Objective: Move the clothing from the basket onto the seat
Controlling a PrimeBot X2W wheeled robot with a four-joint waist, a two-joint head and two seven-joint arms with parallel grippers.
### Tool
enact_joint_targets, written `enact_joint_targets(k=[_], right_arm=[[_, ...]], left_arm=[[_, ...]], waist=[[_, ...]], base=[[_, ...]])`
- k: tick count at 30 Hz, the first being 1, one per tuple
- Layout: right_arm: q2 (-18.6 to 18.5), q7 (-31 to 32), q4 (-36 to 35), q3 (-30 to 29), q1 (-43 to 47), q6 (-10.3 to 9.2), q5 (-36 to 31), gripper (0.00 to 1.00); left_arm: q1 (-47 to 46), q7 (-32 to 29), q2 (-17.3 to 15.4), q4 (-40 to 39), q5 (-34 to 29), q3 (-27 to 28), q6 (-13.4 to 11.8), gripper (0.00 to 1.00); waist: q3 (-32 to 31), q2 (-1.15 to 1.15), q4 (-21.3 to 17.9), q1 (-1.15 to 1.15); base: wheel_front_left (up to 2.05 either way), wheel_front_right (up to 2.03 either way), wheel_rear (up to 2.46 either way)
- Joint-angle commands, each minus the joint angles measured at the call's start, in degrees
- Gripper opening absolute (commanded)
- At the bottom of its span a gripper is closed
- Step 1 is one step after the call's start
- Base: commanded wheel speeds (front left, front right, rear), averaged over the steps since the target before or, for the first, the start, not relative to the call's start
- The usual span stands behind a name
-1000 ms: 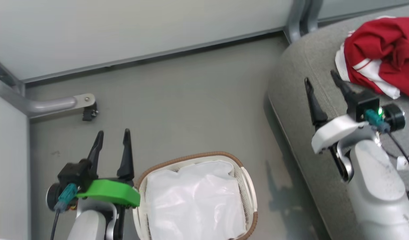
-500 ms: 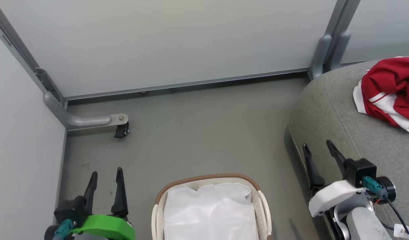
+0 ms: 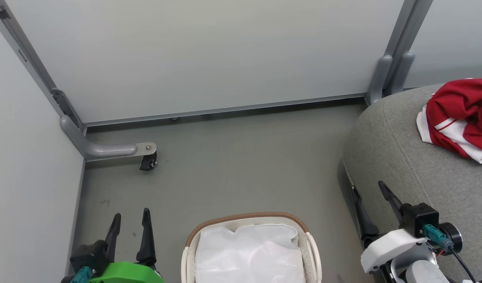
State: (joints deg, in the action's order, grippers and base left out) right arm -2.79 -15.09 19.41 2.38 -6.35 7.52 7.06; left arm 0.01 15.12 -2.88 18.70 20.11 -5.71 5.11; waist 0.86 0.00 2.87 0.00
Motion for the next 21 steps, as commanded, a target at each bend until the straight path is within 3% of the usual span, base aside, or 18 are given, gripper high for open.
enact_joint_targets(k=[1,14,15,21], right_arm=[[-0.2,-0.1,-0.4,0.0,0.9,-0.06,-0.4,1.0],[-0.2,-0.1,-1.0,0.3,1.0,-0.06,-0.3,1.0],[0.0,0.0,-0.5,0.3,0.2,0.01,-0.4,0.0],[0.4,0.9,1.5,-0.1,0.9,0.01,1.8,0.0]], left_arm=[[0.9,0.0,0.0,0.1,0.2,-0.1,-0.1,1.0],[0.2,0.0,0.0,0.7,0.9,-0.4,-0.3,1.0],[0.0,0.0,0.0,0.7,0.9,-0.3,-0.1,0.0],[-0.2,-0.6,0.1,2.6,2.8,0.1,-0.1,0.0]], waist=[[0.0,0.0,0.0,0.0],[-0.1,0.0,-0.1,0.0],[-0.1,0.0,-0.1,0.0],[-0.1,0.0,-0.2,0.0]], base=[[0.0,0.0,0.0],[0.0,0.0,0.0],[0.0,0.0,0.0],[0.0,0.0,0.0]])
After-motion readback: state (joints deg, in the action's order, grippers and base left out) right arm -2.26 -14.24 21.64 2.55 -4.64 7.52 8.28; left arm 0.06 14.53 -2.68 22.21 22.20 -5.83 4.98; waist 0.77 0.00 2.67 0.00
